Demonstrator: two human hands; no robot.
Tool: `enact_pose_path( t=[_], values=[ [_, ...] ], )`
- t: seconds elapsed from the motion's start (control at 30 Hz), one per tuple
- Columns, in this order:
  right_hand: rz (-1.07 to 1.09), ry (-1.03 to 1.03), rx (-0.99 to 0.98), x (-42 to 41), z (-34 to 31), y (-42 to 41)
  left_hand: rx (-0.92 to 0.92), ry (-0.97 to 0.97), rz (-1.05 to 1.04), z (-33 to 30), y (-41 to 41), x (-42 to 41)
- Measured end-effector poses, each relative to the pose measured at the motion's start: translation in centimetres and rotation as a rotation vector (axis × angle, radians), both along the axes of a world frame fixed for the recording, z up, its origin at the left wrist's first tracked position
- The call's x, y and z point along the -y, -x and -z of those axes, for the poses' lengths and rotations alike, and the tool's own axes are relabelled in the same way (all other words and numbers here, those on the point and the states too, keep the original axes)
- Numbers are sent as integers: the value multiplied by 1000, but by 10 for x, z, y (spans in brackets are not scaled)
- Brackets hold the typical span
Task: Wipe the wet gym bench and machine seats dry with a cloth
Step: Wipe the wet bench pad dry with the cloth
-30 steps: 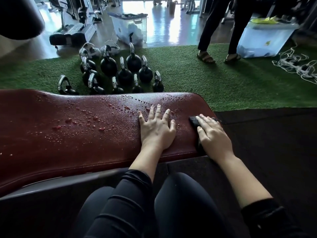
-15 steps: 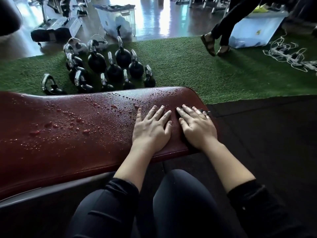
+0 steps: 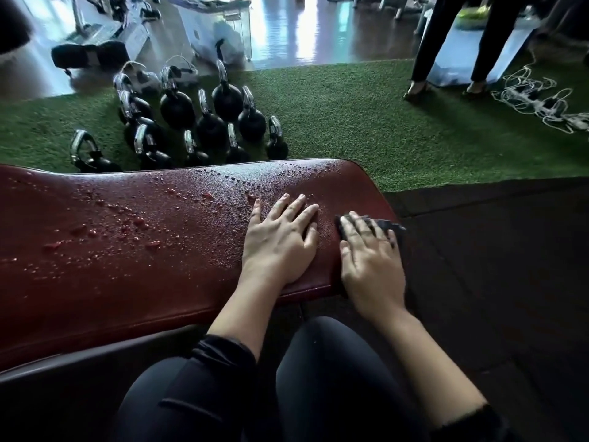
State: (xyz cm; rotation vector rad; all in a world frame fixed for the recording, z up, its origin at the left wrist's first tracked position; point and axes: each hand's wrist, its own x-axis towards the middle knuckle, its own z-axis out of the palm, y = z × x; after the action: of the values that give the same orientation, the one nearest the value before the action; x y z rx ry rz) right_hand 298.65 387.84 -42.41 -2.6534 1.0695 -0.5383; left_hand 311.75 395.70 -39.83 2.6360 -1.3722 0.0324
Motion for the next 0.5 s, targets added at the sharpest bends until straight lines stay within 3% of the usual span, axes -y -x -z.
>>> enact_pose_path(
  t=[0.23,0.37,0.5],
  values=[
    [-76,-136,-208,58,-15,-36,-16,15,-7,0,0,-1],
    [-37,-255,-89,79,-10,-2,-23,24,-10,-1,0,-1],
    [24,-91,-63,33,-3,14,-15,30,-17,0,0,0]
  ],
)
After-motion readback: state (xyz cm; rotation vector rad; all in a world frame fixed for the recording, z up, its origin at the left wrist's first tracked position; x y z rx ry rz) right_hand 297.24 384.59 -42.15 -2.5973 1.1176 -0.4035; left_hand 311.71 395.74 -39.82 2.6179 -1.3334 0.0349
